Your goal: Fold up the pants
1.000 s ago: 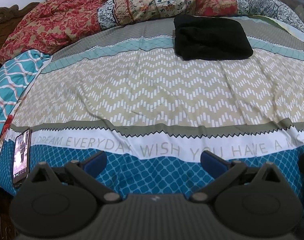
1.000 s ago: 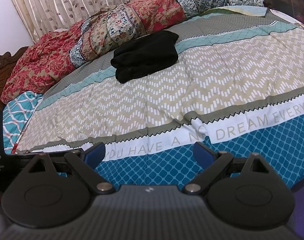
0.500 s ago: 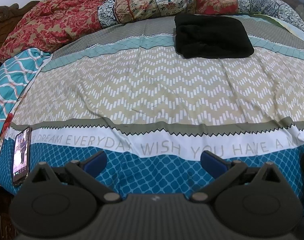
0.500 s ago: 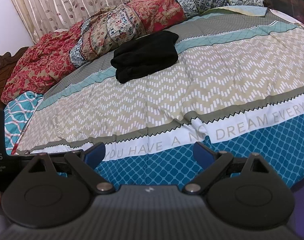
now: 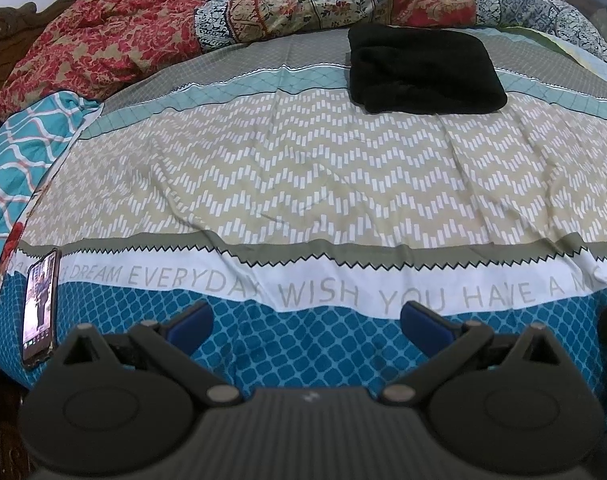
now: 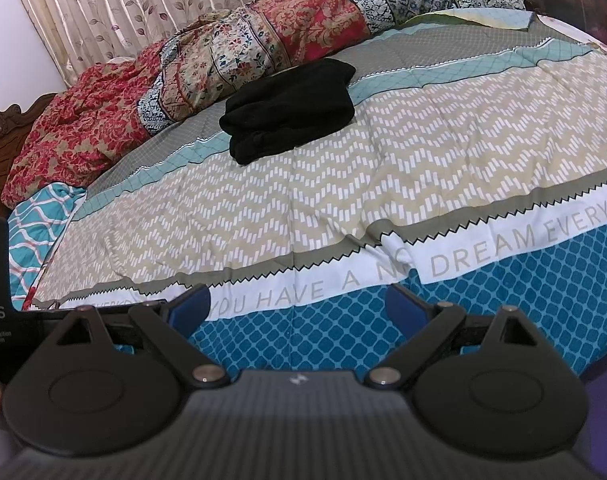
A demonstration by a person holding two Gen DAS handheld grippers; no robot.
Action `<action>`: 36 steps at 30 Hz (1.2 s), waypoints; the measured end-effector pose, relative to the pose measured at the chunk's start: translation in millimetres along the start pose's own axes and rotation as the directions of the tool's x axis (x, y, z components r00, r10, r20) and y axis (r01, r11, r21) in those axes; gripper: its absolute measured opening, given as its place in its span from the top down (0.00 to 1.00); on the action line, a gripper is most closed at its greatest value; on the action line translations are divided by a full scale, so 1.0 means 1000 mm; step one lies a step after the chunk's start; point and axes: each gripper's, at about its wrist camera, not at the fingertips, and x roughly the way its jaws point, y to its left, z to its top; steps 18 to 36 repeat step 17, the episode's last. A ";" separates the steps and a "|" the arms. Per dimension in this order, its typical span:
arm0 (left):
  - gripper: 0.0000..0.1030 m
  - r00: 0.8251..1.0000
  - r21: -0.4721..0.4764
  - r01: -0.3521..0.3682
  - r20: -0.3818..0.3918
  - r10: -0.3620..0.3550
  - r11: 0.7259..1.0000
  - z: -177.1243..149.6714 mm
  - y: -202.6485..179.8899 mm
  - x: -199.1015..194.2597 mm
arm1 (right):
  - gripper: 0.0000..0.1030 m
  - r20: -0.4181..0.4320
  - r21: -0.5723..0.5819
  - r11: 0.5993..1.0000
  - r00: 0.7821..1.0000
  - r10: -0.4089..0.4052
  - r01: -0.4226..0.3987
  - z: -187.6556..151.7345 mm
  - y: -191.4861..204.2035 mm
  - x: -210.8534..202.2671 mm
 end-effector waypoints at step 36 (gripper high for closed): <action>0.00 0.998 0.013 0.070 -0.001 -0.070 0.997 0.002 -0.006 -0.004 | 0.07 0.005 -0.001 1.000 1.000 0.001 -0.001 -0.001 -0.001 0.000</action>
